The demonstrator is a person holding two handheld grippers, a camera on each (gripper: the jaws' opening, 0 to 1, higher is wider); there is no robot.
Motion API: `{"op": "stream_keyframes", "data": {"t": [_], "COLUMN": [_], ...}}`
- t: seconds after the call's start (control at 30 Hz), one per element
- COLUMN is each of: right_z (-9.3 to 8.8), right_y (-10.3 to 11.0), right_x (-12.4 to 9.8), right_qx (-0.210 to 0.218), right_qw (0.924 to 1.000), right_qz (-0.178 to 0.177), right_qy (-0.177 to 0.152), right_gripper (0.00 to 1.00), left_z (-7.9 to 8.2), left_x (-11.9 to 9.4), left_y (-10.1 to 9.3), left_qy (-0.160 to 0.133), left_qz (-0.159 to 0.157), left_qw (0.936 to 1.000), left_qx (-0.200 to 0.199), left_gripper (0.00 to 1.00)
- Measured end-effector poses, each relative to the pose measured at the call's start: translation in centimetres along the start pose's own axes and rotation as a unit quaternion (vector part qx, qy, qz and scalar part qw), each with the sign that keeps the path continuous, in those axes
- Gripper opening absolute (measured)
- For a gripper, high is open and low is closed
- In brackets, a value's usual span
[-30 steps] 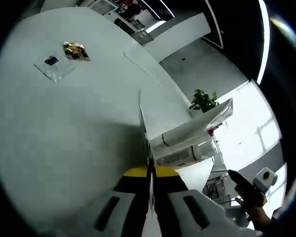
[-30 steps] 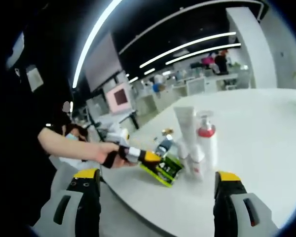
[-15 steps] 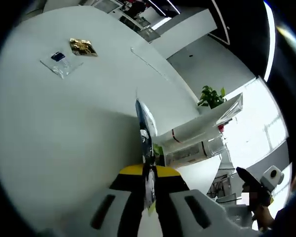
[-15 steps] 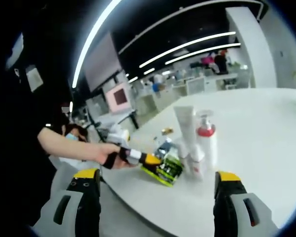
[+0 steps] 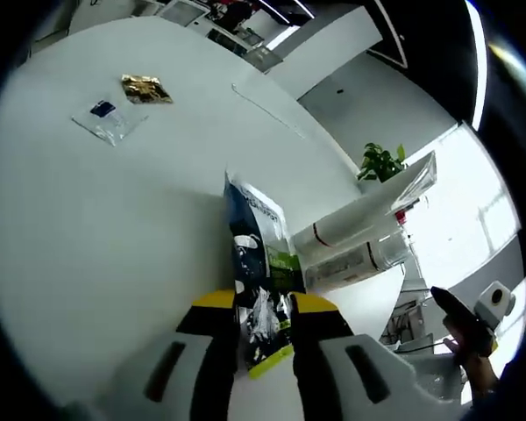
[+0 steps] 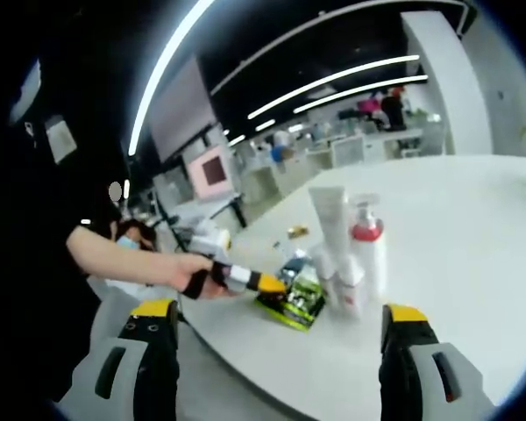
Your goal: Arrange the skincare products in the storage area until every visible bottle or jar stands upright without overlapping.
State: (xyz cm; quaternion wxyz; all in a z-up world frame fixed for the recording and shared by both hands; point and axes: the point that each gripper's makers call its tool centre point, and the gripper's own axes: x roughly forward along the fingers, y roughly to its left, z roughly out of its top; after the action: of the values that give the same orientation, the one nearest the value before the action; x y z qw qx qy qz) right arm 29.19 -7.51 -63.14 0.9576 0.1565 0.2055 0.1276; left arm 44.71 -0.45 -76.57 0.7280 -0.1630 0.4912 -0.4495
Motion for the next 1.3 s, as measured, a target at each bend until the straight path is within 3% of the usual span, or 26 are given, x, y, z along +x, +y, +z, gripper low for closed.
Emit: {"op": "stream_keyframes", "data": {"t": [1.3], "right_z": [-0.5], "right_y": [0.0], "right_x": [0.1], "right_qx": [-0.003], "right_qw": [0.9999], "right_qz": [-0.001], "right_qy": [0.016], "right_gripper": [0.99], "left_z": [0.4], "left_x": [-0.6], "left_y": [1.2], "left_qy": [0.005], "left_qz": [0.029], "left_qw": [0.9985], "left_qx": [0.046], "left_gripper": [0.36]}}
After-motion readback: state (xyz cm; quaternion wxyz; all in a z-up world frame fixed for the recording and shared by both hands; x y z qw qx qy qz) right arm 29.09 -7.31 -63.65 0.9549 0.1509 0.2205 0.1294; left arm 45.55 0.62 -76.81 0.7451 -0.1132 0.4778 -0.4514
